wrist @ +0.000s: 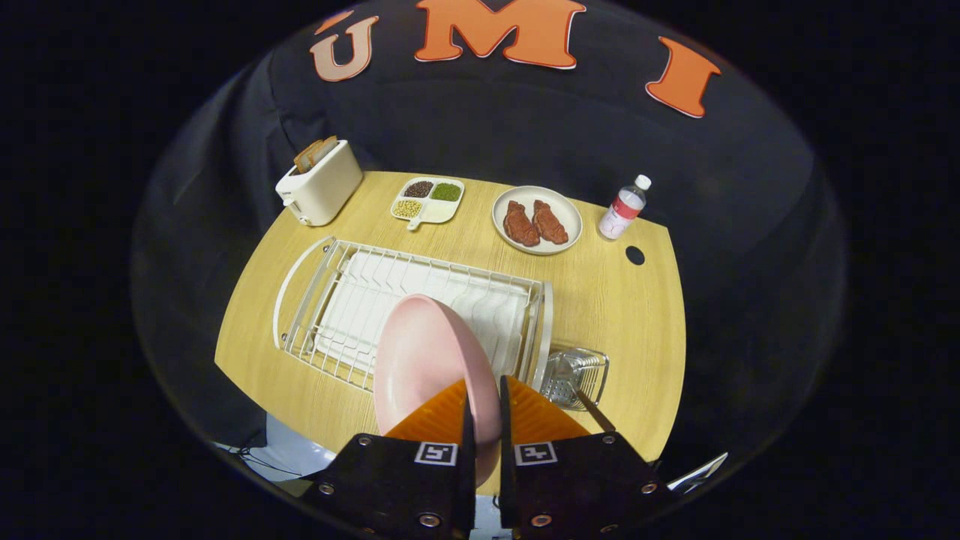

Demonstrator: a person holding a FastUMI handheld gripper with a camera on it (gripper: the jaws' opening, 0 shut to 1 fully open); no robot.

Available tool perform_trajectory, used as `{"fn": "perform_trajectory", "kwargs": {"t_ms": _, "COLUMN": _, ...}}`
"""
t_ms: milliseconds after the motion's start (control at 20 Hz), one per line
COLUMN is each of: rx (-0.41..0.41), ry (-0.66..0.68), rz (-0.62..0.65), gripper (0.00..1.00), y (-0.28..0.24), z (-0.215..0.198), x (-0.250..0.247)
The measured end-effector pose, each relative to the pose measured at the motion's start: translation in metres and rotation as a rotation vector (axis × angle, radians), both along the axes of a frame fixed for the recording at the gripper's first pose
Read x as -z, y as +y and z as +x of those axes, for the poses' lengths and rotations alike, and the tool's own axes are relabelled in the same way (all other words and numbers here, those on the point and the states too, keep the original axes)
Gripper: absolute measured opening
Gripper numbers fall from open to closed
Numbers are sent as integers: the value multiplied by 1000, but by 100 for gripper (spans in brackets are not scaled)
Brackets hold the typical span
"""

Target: Take the plate from the dish rack, then take the spoon from the basket and place it into the plate.

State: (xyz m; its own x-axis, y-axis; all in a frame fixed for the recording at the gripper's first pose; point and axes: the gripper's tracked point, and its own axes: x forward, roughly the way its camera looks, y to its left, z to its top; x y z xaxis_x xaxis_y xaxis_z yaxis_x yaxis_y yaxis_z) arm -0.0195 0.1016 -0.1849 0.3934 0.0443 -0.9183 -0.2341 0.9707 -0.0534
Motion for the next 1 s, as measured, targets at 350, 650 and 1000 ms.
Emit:
{"fn": "perform_trajectory", "kwargs": {"t_ms": 350, "rx": 47, "ry": 102, "rz": 166, "gripper": 14, "y": 3, "z": -66, "x": 47}}
{"fn": "perform_trajectory", "kwargs": {"t_ms": 650, "rx": 76, "ry": 129, "rz": 180, "gripper": 13, "y": -9, "z": -100, "x": 72}}
{"fn": "perform_trajectory", "kwargs": {"t_ms": 1000, "rx": 89, "ry": 151, "rz": 116, "gripper": 14, "y": -25, "z": -121, "x": 108}}
